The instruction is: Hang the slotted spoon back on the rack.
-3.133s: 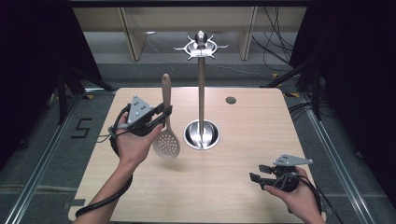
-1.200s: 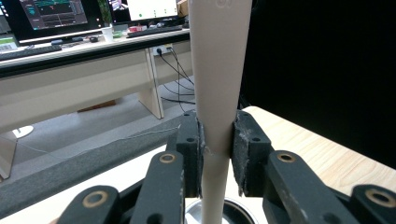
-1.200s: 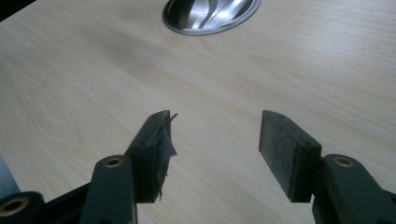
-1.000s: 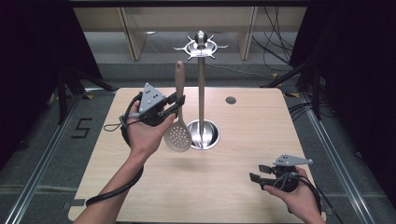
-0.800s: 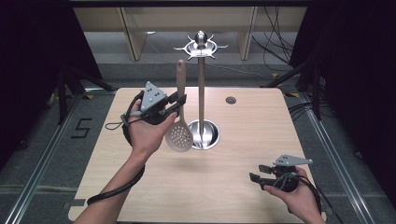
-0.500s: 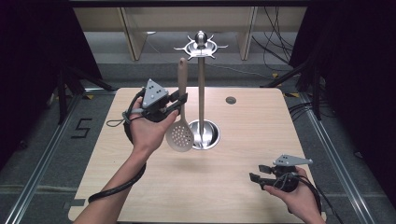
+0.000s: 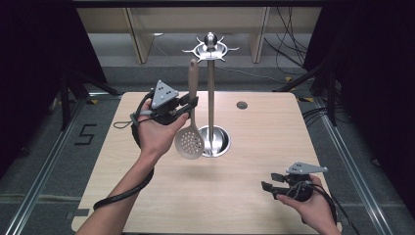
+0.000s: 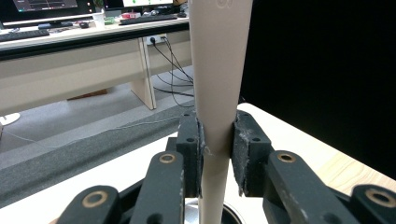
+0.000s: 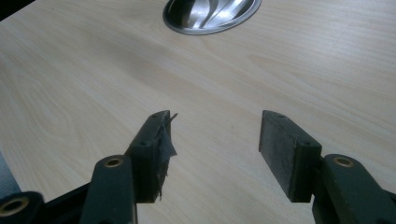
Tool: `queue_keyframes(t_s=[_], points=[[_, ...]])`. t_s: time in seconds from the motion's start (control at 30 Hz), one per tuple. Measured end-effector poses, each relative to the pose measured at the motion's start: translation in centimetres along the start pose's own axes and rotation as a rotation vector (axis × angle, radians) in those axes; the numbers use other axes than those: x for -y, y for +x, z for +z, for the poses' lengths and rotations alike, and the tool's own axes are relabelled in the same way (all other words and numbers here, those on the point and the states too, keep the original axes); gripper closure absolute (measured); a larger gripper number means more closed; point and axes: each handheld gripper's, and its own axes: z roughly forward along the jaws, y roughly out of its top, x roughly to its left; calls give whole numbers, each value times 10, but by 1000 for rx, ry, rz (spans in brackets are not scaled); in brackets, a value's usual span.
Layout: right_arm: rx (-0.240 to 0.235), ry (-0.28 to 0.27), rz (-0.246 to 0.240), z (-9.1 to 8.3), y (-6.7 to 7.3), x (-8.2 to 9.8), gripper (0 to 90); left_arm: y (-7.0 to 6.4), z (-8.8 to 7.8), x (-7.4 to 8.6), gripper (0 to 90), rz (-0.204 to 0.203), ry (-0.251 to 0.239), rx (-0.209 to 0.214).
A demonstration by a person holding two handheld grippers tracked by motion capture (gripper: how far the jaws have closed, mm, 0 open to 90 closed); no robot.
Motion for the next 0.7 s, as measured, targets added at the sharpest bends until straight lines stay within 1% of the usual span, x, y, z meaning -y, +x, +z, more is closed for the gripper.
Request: queue_keyframes(t_s=[0.13,0.17,0.23,0.27,0.3,0.53,0.57,0.7], points=[[-1,-5,-4,0,0,0,445,0,1,-1,738,-2,2,4],[6,-7,-7,0,0,0,446,0,1,-1,739,-1,2,4],[1,-1,-2,0,0,0,445,1,2,-2,739,1,4,5],[-9,-10,1,1,0,0,445,1,2,-2,739,1,6,5],[1,-1,-2,0,0,0,445,1,2,-3,739,2,8,6],[0,0,-2,0,0,0,445,0,5,-4,738,0,18,12],[-8,-9,-2,1,0,0,445,0,6,-4,738,-1,20,13],[5,1,-1,0,0,0,445,1,8,-4,739,-5,29,13]])
